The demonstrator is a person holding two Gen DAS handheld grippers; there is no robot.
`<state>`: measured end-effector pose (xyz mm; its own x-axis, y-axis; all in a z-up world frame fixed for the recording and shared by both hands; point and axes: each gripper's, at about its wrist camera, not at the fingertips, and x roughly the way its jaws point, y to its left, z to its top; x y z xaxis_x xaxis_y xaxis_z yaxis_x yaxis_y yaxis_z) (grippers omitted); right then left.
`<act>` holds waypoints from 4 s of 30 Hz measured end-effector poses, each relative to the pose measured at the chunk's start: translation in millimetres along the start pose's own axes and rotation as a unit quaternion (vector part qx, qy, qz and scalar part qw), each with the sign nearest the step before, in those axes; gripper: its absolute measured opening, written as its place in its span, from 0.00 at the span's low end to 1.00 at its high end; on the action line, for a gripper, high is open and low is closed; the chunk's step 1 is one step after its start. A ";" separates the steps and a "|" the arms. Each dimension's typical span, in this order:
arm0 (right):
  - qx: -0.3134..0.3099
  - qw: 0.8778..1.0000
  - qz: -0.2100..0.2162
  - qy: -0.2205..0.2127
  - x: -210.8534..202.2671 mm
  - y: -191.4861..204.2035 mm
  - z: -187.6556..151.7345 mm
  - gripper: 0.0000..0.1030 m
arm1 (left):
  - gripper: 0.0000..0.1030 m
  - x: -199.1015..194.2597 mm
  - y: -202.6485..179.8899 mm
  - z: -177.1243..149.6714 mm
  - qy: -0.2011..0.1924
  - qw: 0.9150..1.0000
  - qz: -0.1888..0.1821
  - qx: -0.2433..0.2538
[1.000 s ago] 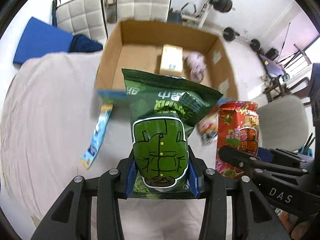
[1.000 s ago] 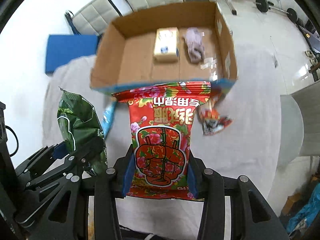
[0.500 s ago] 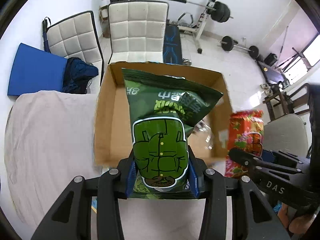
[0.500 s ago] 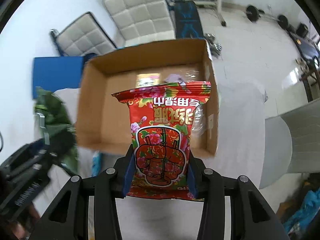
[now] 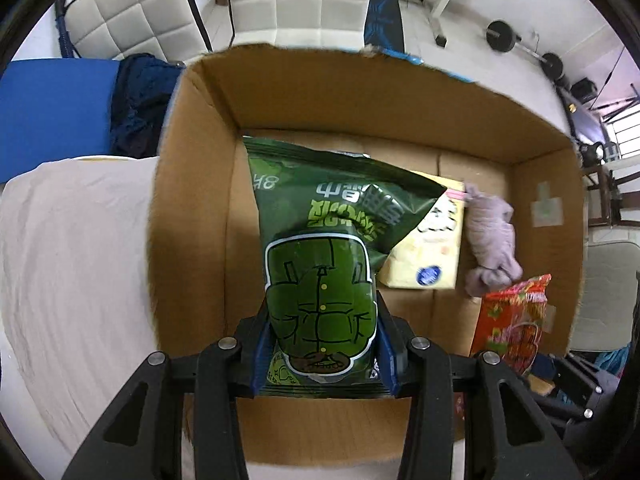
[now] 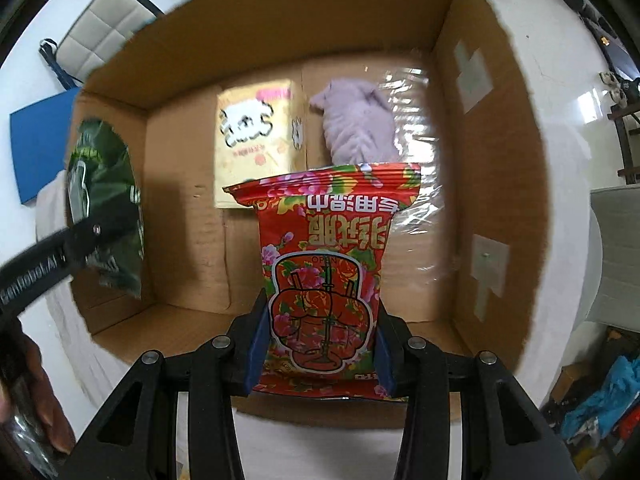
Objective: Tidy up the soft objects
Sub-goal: 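Lower both bags into the box and open both grippers, then grasp the blue ice-pop stick with the left gripper while the right grasps the orange bag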
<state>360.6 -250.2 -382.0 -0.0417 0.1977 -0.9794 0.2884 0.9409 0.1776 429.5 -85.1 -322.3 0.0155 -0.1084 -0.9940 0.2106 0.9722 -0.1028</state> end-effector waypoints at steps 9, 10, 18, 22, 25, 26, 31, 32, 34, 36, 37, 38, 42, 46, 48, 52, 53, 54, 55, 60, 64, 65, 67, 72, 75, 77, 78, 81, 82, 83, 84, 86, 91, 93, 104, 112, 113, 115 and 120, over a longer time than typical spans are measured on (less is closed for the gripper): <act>-0.015 0.999 -0.010 0.046 30.3 8.0 3.9 0.60 | 0.41 23.5 -6.9 30.2 0.032 0.999 0.007 0.010; -0.018 0.999 -0.011 0.043 29.3 9.2 4.5 0.67 | 0.41 24.3 -7.6 33.7 0.031 0.999 0.011 0.011; -0.023 0.999 -0.015 0.029 15.1 11.6 -2.9 0.70 | 0.49 6.4 -6.3 36.4 0.014 1.000 0.009 0.000; -0.021 0.999 -0.017 0.024 2.8 6.2 -4.9 0.70 | 0.51 -5.6 -7.6 23.9 0.003 1.000 0.017 0.008; -0.022 0.999 -0.020 0.021 -5.5 6.1 -12.1 0.70 | 0.51 -14.6 -6.9 9.6 -0.003 1.000 0.020 0.008; -0.022 0.999 -0.021 0.020 -7.5 7.2 -14.1 0.71 | 0.52 -17.7 -6.0 3.5 -0.004 1.000 0.021 0.008; -0.028 0.999 -0.034 0.010 -21.6 11.0 -28.0 0.78 | 0.67 -35.6 1.4 -24.8 -0.020 1.000 0.012 -0.003; -0.028 0.999 -0.036 0.007 -24.4 11.5 -30.2 0.82 | 0.72 -40.5 1.6 -32.1 -0.027 1.000 0.013 -0.006; -0.031 0.999 -0.042 -0.003 -30.2 12.6 -37.0 0.86 | 0.82 -45.9 3.6 -44.1 -0.032 0.999 0.015 -0.008; -0.035 0.998 -0.049 -0.012 -38.1 12.8 -43.8 0.86 | 0.86 -50.5 2.2 -52.6 -0.038 0.999 0.017 -0.009; -0.036 0.998 -0.052 -0.016 -39.9 14.0 -47.4 0.89 | 0.88 -53.4 3.0 -57.2 -0.043 0.999 0.018 -0.009; -0.037 0.998 -0.053 -0.021 -43.3 14.8 -51.4 0.93 | 0.93 -57.2 2.4 -62.7 -0.048 0.999 0.015 -0.009; -0.042 0.996 -0.062 -0.048 -59.2 15.2 -69.4 1.00 | 0.94 -73.8 6.5 -82.4 -0.075 0.997 0.002 -0.017; -0.050 0.993 -0.071 -0.079 -81.9 16.4 -94.7 1.00 | 0.94 -95.4 6.1 -104.7 -0.107 0.994 0.011 -0.021; -0.053 0.992 -0.072 -0.091 -91.8 17.3 -105.8 1.00 | 0.94 -103.9 3.5 -114.4 -0.119 0.993 0.014 -0.016; -0.056 0.989 -0.071 -0.121 -112.2 19.7 -128.7 1.00 | 0.94 -123.0 -4.1 -137.5 -0.145 0.989 0.029 0.000; -0.056 0.987 -0.068 -0.133 -120.0 19.7 -136.5 1.00 | 0.94 -126.7 -4.5 -142.2 -0.152 0.988 0.033 0.000; -0.055 0.986 -0.068 -0.141 -125.1 19.9 -141.9 1.00 | 0.94 -131.4 -4.5 -147.4 -0.159 0.987 0.035 0.001; -0.056 0.985 -0.070 -0.150 -131.2 20.3 -148.7 1.00 | 0.94 -135.7 -5.2 -152.8 -0.165 0.986 0.036 0.001; -0.061 0.978 -0.067 -0.189 -159.9 20.9 -179.2 1.00 | 0.94 -160.4 -7.1 -177.6 -0.191 0.981 0.024 -0.002; -0.063 0.974 -0.067 -0.208 -177.0 20.4 -199.0 1.00 | 0.94 -175.4 -10.0 -192.5 -0.196 0.981 0.016 0.002; -0.064 0.973 -0.064 -0.210 -180.6 20.4 -202.5 1.00 | 0.94 -179.3 -10.7 -196.5 -0.200 0.980 0.017 0.003; -0.064 0.972 -0.060 -0.216 -187.9 20.1 -210.5 1.00 | 0.94 -187.8 -12.4 -202.9 -0.210 0.978 0.019 0.003; -0.065 0.971 -0.047 -0.223 -198.6 22.9 -223.1 1.00 | 0.94 -206.8 -13.3 -214.8 -0.234 0.972 0.021 0.005; -0.065 0.975 -0.034 -0.211 -195.2 20.1 -222.4 1.00 | 0.94 -208.9 -10.2 -216.7 -0.238 0.971 0.019 0.003; -0.060 0.980 -0.026 -0.187 -184.0 12.3 -216.5 1.00 | 0.94 -204.9 -2.3 -216.9 -0.231 0.973 0.020 -0.006; -0.054 0.983 -0.022 -0.175 -177.0 5.7 -213.1 1.00 | 0.94 -201.3 2.0 -216.3 -0.225 0.974 0.024 -0.009; -0.042 0.988 -0.042 -0.143 -147.3 -12.9 -198.9 1.00 | 0.94 -185.0 20.8 -215.5 -0.209 0.976 0.049 -0.022; -0.040 0.989 -0.052 -0.132 -135.3 -18.3 -194.1 1.00 | 0.94 -175.5 31.0 -213.2 -0.199 0.978 0.061 -0.029; -0.035 0.990 -0.065 -0.118 -120.9 -23.9 -188.3 1.00 | 0.94 -167.5 37.7 -213.1 -0.192 0.979 0.067 -0.035; -0.033 0.991 -0.074 -0.108 -107.3 -27.8 -183.3 1.00 | 0.94 -157.6 45.6 -211.2 -0.182 0.980 0.074 -0.041; -0.032 0.992 -0.088 -0.090 -83.9 -33.7 -175.0 1.00 | 0.94 -129.5 63.4 -207.3 -0.145 0.984 0.086 -0.054; -0.034 0.993 -0.101 -0.052 -23.1 -32.4 -159.0 1.00 | 0.94 -46.2 96.1 -204.3 -0.051 0.992 0.097 -0.064; -0.032 0.993 -0.106 -0.050 -6.9 -29.5 -155.3 1.00 | 0.94 -11.6 105.3 -203.1 -0.017 0.994 0.090 -0.063; 0.004 0.989 -0.140 -0.047 44.3 -35.5 -128.0 1.00 | 0.58 87.7 110.3 -189.1 0.063 0.994 0.056 -0.065; 0.039 0.991 -0.127 -0.036 62.5 -65.3 -123.8 0.70 | 0.31 90.5 106.8 -195.7 0.057 0.995 0.040 -0.067; 0.039 0.991 -0.122 -0.037 62.0 -67.7 -125.6 0.69 | 0.29 90.6 104.4 -198.1 0.057 0.995 0.040 -0.066; 0.042 0.992 -0.110 -0.037 59.4 -71.3 -132.2 0.67 | 0.27 92.4 96.5 -202.3 0.057 0.996 0.039 -0.065; 0.043 0.996 -0.074 -0.024 56.9 -73.9 -158.3 0.61 | 0.22 89.1 81.2 -222.1 0.052 0.996 0.024 -0.071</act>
<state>185.5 -265.0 -435.7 -0.0456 0.0425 -0.9981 0.3640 0.9311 0.0230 230.9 30.3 -427.6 -0.0803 -0.0462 -0.9957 0.0725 0.9960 -0.0521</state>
